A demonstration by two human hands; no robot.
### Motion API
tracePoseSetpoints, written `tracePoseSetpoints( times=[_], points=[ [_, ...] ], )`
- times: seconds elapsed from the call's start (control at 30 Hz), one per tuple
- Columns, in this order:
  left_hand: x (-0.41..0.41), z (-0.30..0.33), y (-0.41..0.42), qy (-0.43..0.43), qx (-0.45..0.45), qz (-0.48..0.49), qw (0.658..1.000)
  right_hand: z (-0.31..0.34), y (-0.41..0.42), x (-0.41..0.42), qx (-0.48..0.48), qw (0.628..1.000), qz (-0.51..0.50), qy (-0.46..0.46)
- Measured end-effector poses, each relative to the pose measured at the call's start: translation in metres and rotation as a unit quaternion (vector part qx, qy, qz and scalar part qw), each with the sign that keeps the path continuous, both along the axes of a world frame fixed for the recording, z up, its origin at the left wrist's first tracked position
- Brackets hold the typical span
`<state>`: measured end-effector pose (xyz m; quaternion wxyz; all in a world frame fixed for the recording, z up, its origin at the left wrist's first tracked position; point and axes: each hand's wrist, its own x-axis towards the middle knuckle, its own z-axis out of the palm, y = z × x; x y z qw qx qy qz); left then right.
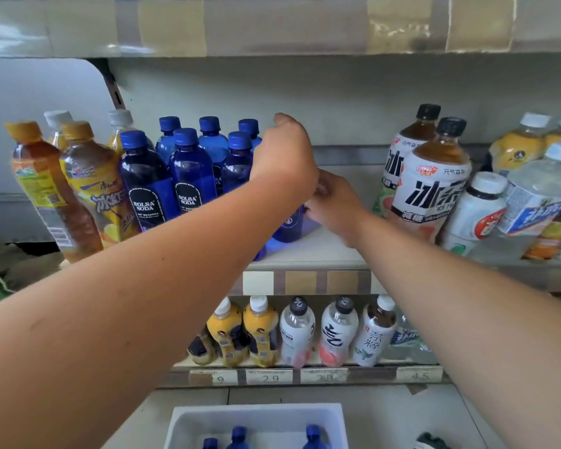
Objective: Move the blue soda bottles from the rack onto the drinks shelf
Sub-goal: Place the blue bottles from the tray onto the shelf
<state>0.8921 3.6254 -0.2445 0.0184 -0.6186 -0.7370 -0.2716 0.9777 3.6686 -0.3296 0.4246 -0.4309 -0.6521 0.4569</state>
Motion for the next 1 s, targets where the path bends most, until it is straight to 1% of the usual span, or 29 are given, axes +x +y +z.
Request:
tracePoseSetpoints(
  times=[0.1, 0.17, 0.23, 0.3, 0.33, 0.43, 0.5, 0.57, 0.73, 0.8, 0.87, 1.0],
  points=[
    [-0.003, 0.000, -0.015, 0.019, 0.020, -0.024, 0.999, 0.003, -0.012, -0.005, 0.019, 0.999, -0.038, 0.015],
    [-0.007, -0.007, -0.030, -0.007, 0.051, -0.050, 0.997, 0.003, -0.017, -0.004, 0.048, 0.994, -0.090, 0.040],
    [-0.011, -0.025, -0.053, -0.074, 0.089, -0.079, 0.990, -0.002, -0.033, 0.001, 0.053, 0.986, -0.139, 0.077],
    [-0.013, -0.052, -0.081, -0.151, 0.094, -0.098, 0.979, -0.013, -0.059, 0.007, 0.078, 0.980, -0.162, 0.082],
    [-0.014, -0.068, -0.093, -0.184, 0.080, -0.101, 0.975, -0.022, -0.075, 0.010, 0.084, 0.979, -0.164, 0.083],
    [-0.015, -0.127, -0.123, -0.242, 0.014, -0.088, 0.966, -0.061, -0.120, 0.012, 0.081, 0.980, -0.164, 0.079],
    [-0.016, -0.165, -0.138, -0.282, -0.016, -0.077, 0.956, -0.089, -0.144, 0.013, 0.049, 0.982, -0.167, 0.073],
    [-0.015, -0.204, -0.152, -0.315, -0.052, -0.068, 0.945, -0.122, -0.163, 0.016, -0.008, 0.986, -0.154, 0.066],
    [-0.015, -0.293, -0.181, -0.364, -0.160, -0.031, 0.917, -0.196, -0.195, 0.028, -0.127, 0.978, -0.161, 0.035],
    [-0.015, -0.325, -0.191, -0.369, -0.199, -0.018, 0.908, -0.228, -0.205, 0.033, -0.171, 0.970, -0.174, 0.015],
    [-0.013, -0.351, -0.201, -0.377, -0.236, -0.006, 0.896, -0.258, -0.215, 0.037, -0.222, 0.957, -0.187, -0.025],
    [-0.002, -0.394, -0.217, -0.394, -0.305, 0.004, 0.867, -0.303, -0.239, 0.040, -0.294, 0.927, -0.167, -0.162]
  ],
)
